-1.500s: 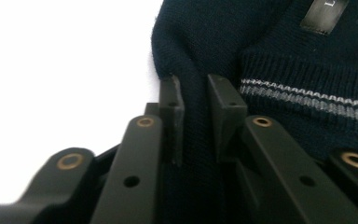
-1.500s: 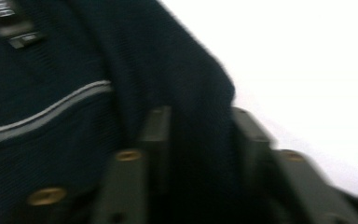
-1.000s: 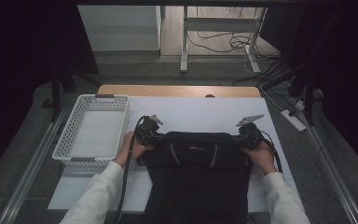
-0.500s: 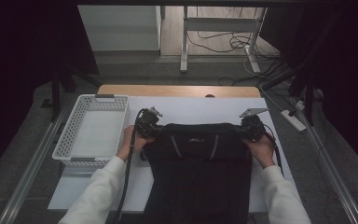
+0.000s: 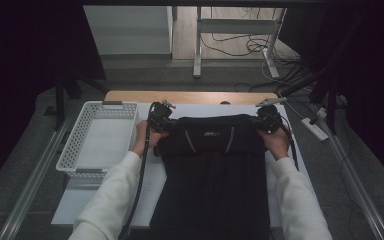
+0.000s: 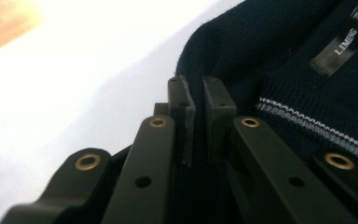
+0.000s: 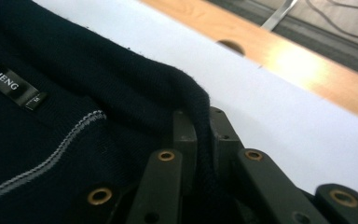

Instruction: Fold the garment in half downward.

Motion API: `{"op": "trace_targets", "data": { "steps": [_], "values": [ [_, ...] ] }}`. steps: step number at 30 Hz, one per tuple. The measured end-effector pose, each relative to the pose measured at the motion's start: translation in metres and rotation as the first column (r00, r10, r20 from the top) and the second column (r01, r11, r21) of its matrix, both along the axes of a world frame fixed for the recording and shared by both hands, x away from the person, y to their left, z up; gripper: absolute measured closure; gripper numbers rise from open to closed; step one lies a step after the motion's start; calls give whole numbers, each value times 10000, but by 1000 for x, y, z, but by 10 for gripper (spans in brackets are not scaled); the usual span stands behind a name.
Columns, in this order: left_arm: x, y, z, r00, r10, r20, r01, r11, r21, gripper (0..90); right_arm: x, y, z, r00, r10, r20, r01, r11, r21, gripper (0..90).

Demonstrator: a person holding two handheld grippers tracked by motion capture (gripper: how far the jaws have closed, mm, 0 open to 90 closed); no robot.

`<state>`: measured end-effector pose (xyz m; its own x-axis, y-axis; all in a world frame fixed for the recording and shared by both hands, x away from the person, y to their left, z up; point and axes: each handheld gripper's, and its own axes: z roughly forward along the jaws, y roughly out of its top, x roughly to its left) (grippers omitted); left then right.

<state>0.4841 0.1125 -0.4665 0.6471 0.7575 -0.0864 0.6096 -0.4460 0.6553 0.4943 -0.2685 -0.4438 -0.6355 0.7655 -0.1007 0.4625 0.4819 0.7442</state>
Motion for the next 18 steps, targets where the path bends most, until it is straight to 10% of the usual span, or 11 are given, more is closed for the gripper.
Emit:
{"op": "trace_targets", "data": {
  "steps": [9, 13, 15, 18],
  "values": [
    [14, -8, 17, 9988, 192, 443, -191, 9998, -14, 739, 21, -8, 11, 9995, -300, 116, 293, 9978, 597, 803],
    [10, -10, 20, 9987, 242, 459, -233, 9995, -218, 446, 21, -15, 6, 9980, -531, -356, 576, 9883, 1409, 480],
    [6, -8, 25, 9980, 284, 563, -256, 9984, -503, 390, 16, -20, 9, 9975, -659, -249, 697, 9747, 2124, 431],
    [-2, -8, 33, 9983, 93, 584, -53, 9976, -692, 362, 8, -21, 13, 9990, -423, -139, 442, 9791, 1983, 419]
  ]
}}
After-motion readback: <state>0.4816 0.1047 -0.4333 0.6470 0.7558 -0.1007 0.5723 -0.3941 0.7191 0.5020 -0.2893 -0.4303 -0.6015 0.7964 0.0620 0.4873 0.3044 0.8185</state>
